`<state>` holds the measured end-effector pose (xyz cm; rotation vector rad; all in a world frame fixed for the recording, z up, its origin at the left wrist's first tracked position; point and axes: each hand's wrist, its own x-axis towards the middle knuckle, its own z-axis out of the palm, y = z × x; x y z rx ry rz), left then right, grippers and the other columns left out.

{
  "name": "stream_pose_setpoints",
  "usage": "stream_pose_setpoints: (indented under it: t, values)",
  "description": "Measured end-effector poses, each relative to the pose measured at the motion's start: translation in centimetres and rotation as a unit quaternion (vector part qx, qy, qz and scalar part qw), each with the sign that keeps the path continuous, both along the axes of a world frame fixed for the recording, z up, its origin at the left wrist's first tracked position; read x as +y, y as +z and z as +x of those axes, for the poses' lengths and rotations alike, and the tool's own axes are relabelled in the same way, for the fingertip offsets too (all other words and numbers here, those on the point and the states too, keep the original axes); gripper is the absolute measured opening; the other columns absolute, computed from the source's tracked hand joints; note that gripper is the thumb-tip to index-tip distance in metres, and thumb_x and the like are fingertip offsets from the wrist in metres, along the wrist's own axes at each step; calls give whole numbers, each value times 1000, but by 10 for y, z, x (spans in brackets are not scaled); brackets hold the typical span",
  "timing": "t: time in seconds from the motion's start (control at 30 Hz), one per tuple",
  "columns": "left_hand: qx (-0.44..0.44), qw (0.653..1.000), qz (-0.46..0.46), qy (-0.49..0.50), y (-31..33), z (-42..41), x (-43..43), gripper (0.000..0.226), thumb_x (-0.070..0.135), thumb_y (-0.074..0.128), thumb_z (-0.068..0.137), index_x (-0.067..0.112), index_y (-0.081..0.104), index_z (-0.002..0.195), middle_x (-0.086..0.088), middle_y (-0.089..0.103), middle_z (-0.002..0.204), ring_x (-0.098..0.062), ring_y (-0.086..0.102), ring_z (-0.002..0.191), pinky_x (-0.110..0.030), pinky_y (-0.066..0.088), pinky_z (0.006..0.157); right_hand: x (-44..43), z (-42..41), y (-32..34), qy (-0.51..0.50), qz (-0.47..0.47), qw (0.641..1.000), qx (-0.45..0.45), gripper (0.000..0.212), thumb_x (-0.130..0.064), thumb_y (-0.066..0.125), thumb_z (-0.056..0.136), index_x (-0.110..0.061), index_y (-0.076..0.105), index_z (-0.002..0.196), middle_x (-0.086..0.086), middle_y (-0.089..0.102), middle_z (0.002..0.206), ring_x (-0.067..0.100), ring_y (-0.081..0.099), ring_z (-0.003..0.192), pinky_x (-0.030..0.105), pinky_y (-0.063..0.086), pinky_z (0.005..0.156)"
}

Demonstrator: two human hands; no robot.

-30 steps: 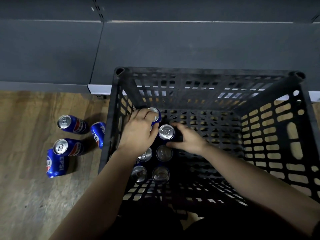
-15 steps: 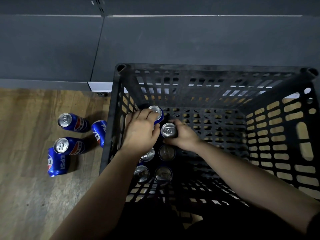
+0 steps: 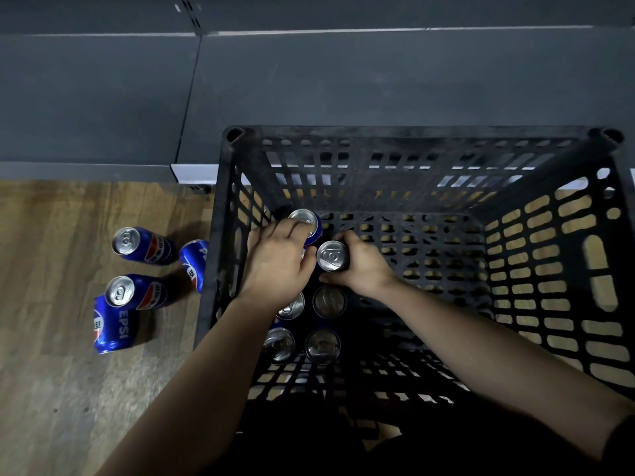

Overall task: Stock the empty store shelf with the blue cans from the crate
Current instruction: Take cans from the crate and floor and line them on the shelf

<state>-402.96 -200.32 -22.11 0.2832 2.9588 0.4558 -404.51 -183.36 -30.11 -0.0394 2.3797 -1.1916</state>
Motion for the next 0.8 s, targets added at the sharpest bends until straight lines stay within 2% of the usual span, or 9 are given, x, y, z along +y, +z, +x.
stream_pose_setpoints:
  t: [0.17,0.3,0.37,0.47,0.6,0.73,0.8]
  values:
    - [-2,1000,7,-4,1,0,0,49,40,32,84,16,59,117,-5,62,114,-29,57,103,-44,36,91,4,-2,6,1,1,1000,-7,66,-27,91,59,-21,43,105,-6,61,96,13,59,86,24,37,69]
    - [-12,1000,-4,-10,9,0,-1,51,42,30,85,16,58,118,-6,61,115,-29,55,104,-44,35,93,14,-3,22,-19,-3,1000,-10,61,-27,90,59,-24,49,103,-11,64,91,5,61,80,9,38,61]
    - [-16,1000,-21,-16,19,2,1,50,41,31,85,17,58,120,-5,61,115,-29,55,105,-44,36,93,20,-4,35,-59,-26,998,-18,56,-25,90,59,-27,52,100,-15,66,87,-2,60,77,6,39,62]
    - [-24,997,-54,-45,42,5,3,50,42,31,87,20,54,125,-1,60,117,-26,54,106,-43,35,95,26,-5,66,-85,-56,994,-30,57,-26,90,58,-27,59,106,-13,69,93,1,64,86,10,43,72]
    - [-31,997,-54,-43,99,4,5,49,42,32,86,22,54,126,2,59,120,-22,53,110,-43,35,98,30,-6,130,-93,-66,993,-34,59,-23,89,57,-29,62,109,-14,71,95,2,65,90,12,45,78]
    - [-16,998,-52,-39,184,-2,7,48,41,33,87,23,54,126,4,59,118,-21,54,110,-43,36,98,36,-9,219,-104,-87,990,-39,53,-21,88,59,-32,65,105,-16,71,94,-3,65,89,7,44,76]
    - [5,998,-54,-40,231,-6,8,46,39,36,87,21,57,123,2,61,115,-21,56,107,-40,34,95,39,-12,270,-113,-99,988,-40,52,-22,89,60,-32,65,105,-16,72,96,-4,65,91,7,45,79]
